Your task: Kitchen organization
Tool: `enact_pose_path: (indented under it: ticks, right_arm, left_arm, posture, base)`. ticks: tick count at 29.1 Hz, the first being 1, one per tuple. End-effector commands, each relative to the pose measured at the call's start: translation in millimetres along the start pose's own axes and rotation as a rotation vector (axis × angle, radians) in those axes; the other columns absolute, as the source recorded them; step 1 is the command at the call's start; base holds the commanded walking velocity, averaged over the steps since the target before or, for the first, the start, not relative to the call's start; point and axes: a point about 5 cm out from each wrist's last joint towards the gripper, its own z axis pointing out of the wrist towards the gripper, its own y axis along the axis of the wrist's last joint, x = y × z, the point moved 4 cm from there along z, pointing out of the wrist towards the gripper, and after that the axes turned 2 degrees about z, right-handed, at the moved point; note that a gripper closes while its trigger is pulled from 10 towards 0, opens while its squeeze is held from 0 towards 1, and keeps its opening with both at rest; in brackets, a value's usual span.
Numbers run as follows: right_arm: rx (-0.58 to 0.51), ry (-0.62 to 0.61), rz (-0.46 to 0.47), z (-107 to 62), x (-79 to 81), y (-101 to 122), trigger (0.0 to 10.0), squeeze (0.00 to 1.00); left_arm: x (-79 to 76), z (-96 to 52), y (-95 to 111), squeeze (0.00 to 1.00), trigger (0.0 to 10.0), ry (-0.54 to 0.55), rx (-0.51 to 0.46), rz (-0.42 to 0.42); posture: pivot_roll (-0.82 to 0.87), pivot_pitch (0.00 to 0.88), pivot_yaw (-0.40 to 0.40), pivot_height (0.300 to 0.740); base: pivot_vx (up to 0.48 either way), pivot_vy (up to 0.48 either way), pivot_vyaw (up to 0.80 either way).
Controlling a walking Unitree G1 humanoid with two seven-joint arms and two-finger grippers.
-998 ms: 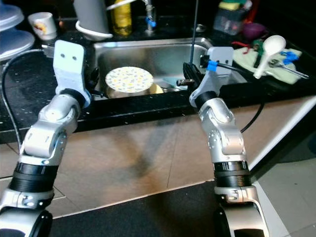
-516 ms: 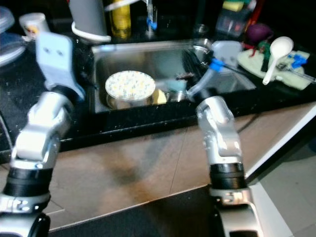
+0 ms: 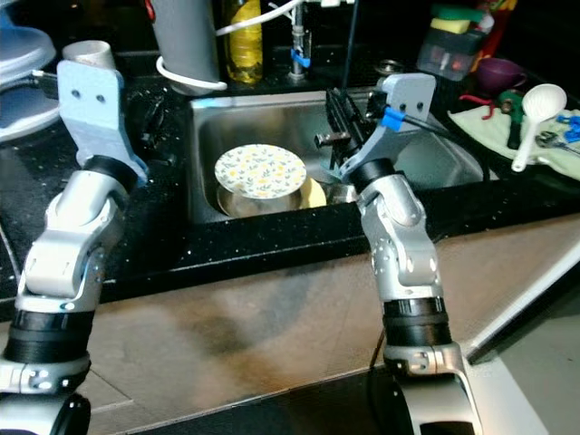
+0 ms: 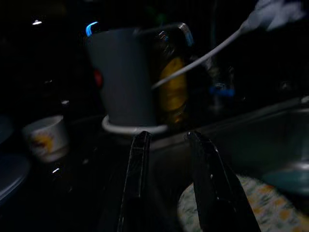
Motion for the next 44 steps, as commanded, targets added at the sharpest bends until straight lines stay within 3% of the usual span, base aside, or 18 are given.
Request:
enact_pose_path:
  ticks: [1, 20, 29, 36, 37, 42, 44]
  right_arm:
    - [-0.018, 0.003, 0.018, 0.6, 0.3, 3.0, 10.0, 0.0]
    - [0.007, 0.012, 0.015, 5.8, -1.9, 0.2, 10.0, 0.0]
    - [0.062, 0.057, -0.025, 17.8, -6.4, -7.7, 10.0, 0.0]
    - [0.085, 0.053, -0.063, 24.9, -17.8, -8.8, 10.0, 0.0]
    - [0.098, 0.053, -0.1, 29.8, -23.3, -9.2, 10.0, 0.0]
    - [0.135, 0.073, -0.125, 38.8, -28.0, -12.5, 10.0, 0.0]
    - [0.204, 0.093, -0.105, 44.8, -27.3, -24.1, 10.0, 0.0]
  left_arm:
    - [1.6, -0.9, -2.6, 0.0, 10.0, -0.003, 0.013, 0.005]
    - [-6.1, 3.1, -8.1, 0.0, 10.0, -0.057, 0.067, -0.017]
    - [-14.3, 13.7, -4.0, 0.0, 10.0, -0.163, 0.07, 0.039]
    - [-12.7, 13.8, -9.5, 0.0, 10.0, -0.178, 0.104, 0.05]
    - [-10.5, 16.1, -10.2, 0.0, 10.0, -0.197, 0.107, 0.094]
    - [-2.1, 22.1, -11.6, 0.0, 10.0, -0.226, 0.134, 0.124]
    - [-3.0, 22.3, -12.4, 0.0, 10.0, -0.33, 0.166, 0.158]
  posture:
    - [-0.06, 0.165, -0.045, 0.74]
    - [-0.06, 0.171, -0.047, 0.74]
    - [-0.05, 0.176, -0.054, 0.74]
    - [-0.05, 0.185, -0.063, 0.74]
    - [-0.05, 0.189, -0.067, 0.74]
    - [-0.05, 0.198, -0.071, 0.74]
    - [-0.04, 0.204, -0.072, 0.74]
  base:
    - [0.274, 0.0, 0.0]
    - [0.172, 0.0, 0.0]
    - [0.0, 0.0, 0.0]
    - [0.0, 0.0, 0.0]
    - [0.0, 0.0, 0.0]
    - [0.0, 0.0, 0.0]
    - [0.0, 0.0, 0.0]
